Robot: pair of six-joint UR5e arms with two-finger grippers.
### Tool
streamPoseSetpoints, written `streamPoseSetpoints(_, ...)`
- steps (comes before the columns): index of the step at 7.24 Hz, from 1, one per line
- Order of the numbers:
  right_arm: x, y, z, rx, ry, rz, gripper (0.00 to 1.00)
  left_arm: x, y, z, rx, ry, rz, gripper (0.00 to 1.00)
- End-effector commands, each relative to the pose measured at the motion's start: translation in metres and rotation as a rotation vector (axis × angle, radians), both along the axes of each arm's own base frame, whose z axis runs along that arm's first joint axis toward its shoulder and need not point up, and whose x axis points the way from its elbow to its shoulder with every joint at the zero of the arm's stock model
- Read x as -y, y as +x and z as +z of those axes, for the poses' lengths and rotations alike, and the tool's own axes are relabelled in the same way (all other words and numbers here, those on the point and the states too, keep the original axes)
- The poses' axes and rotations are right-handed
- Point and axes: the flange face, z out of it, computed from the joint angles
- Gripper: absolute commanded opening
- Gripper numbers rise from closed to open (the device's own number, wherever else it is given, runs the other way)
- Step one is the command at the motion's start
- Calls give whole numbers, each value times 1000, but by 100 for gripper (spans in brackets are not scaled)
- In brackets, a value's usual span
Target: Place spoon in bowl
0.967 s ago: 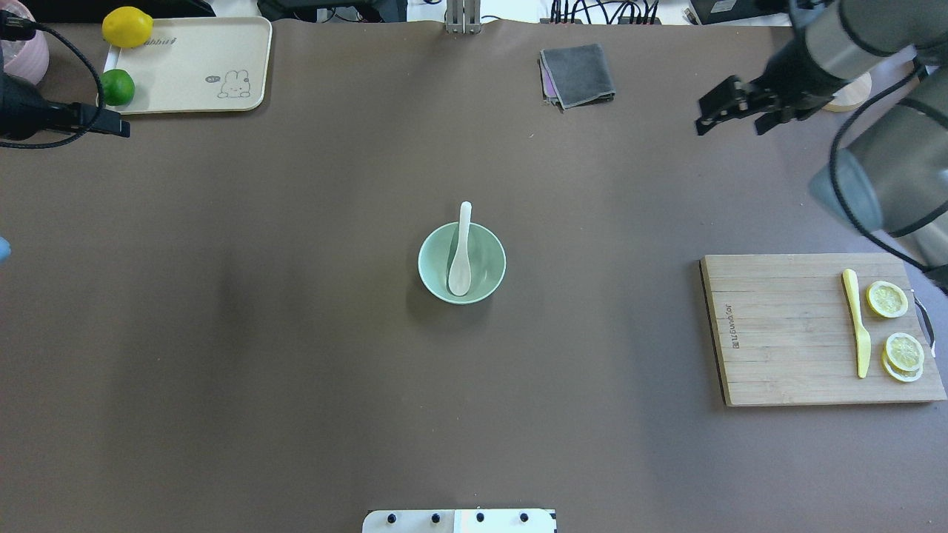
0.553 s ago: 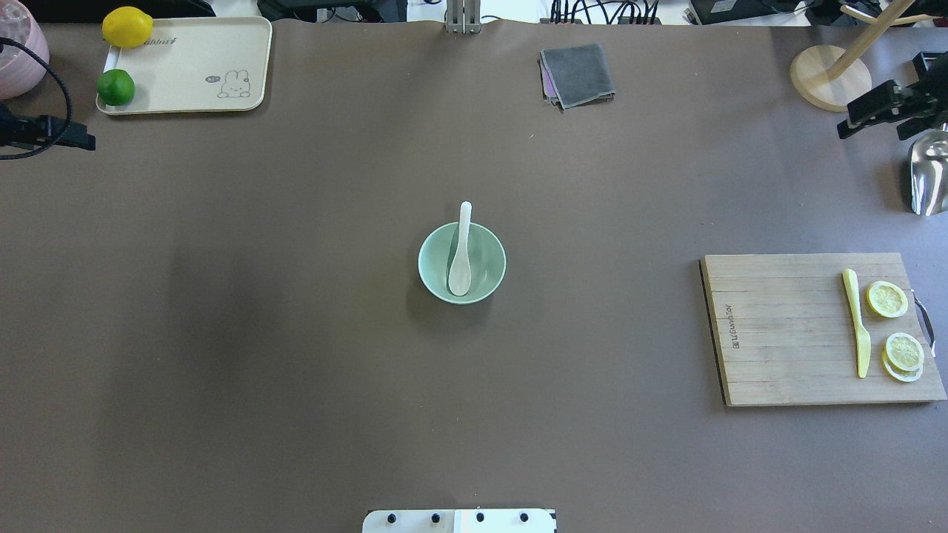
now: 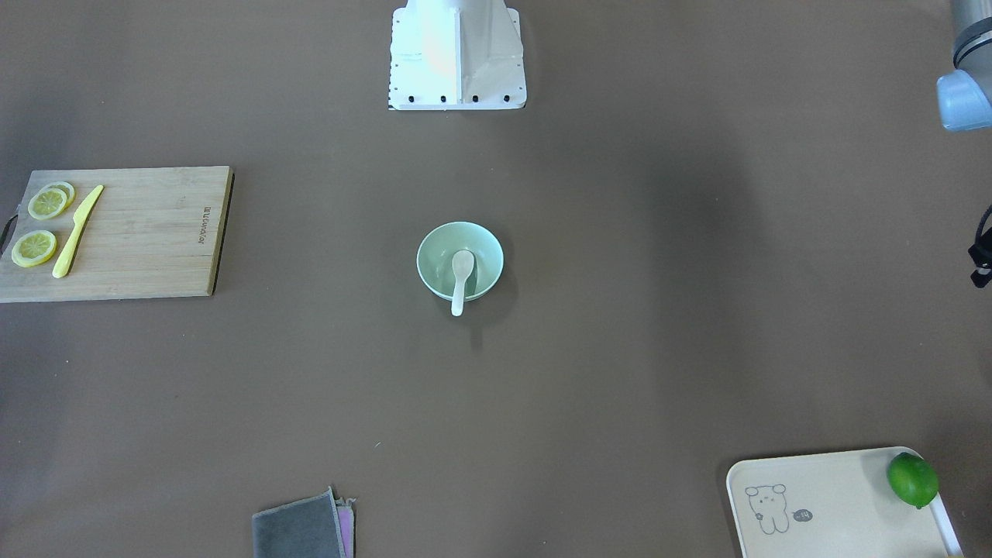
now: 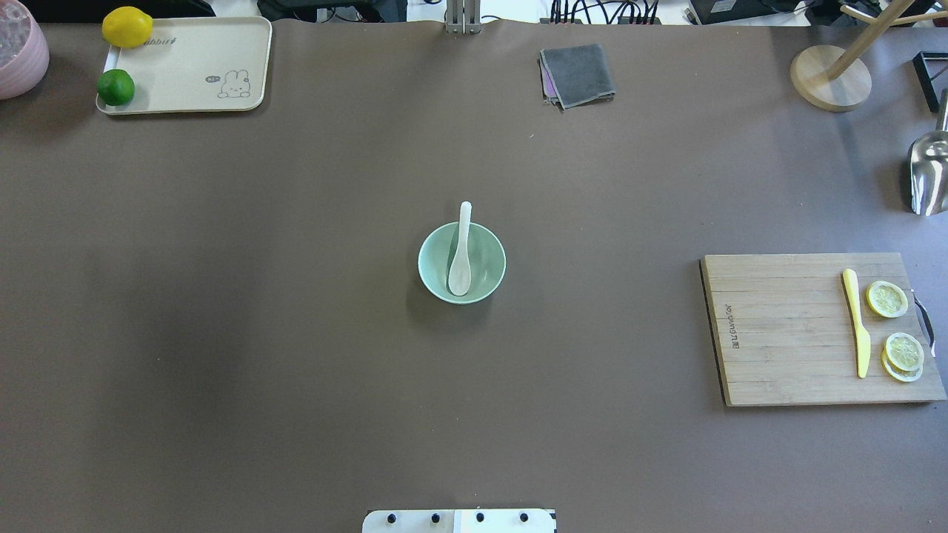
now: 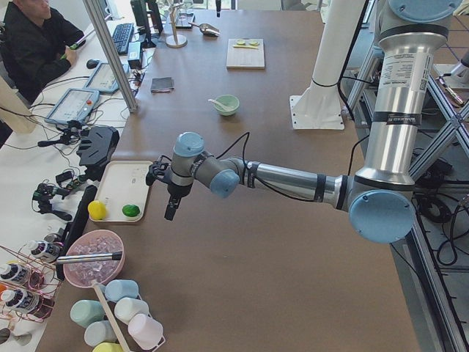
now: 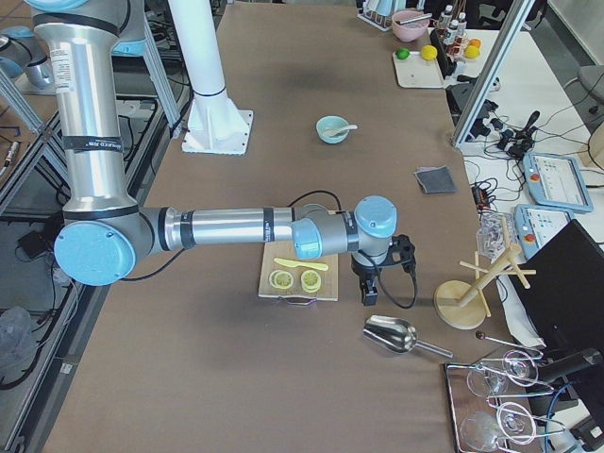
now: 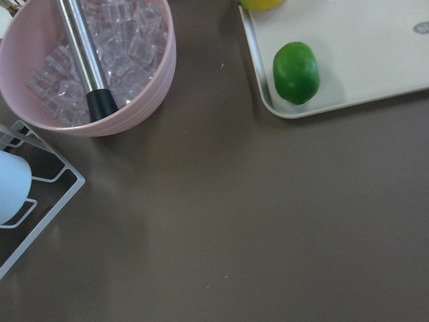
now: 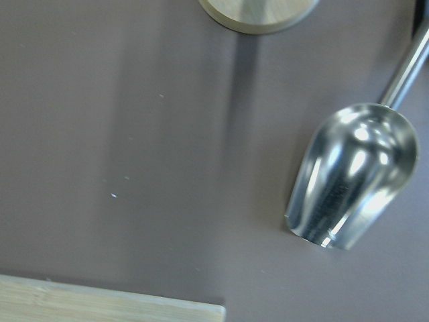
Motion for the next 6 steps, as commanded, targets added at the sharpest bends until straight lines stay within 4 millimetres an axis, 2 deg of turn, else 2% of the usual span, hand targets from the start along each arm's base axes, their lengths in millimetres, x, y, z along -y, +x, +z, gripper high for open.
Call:
streamPoseSetpoints(1, -42, 48, 53, 19, -62, -33, 100, -15, -23, 25, -109, -84, 22, 98)
streamPoseSetpoints(2, -47, 51, 56, 22, -94, -26, 100, -17, -35, 29, -112, -94, -1, 98)
streamPoseSetpoints(3, -47, 51, 57, 22, -98, -24, 100, -17, -64, 23, -114, -115, -54, 98)
streamPoseSetpoints(4, -47, 51, 55, 22, -96, -23, 100, -20, -66, 13, -110, -144, -59, 98)
streamPoseSetpoints(5, -46, 51, 54, 22, -99, -16, 100, -23, -66, 14, -107, -147, -52, 98)
streamPoseSetpoints(6, -43, 51, 48, 22, -92, -13, 100, -38, -67, 32, -96, -151, -24, 98)
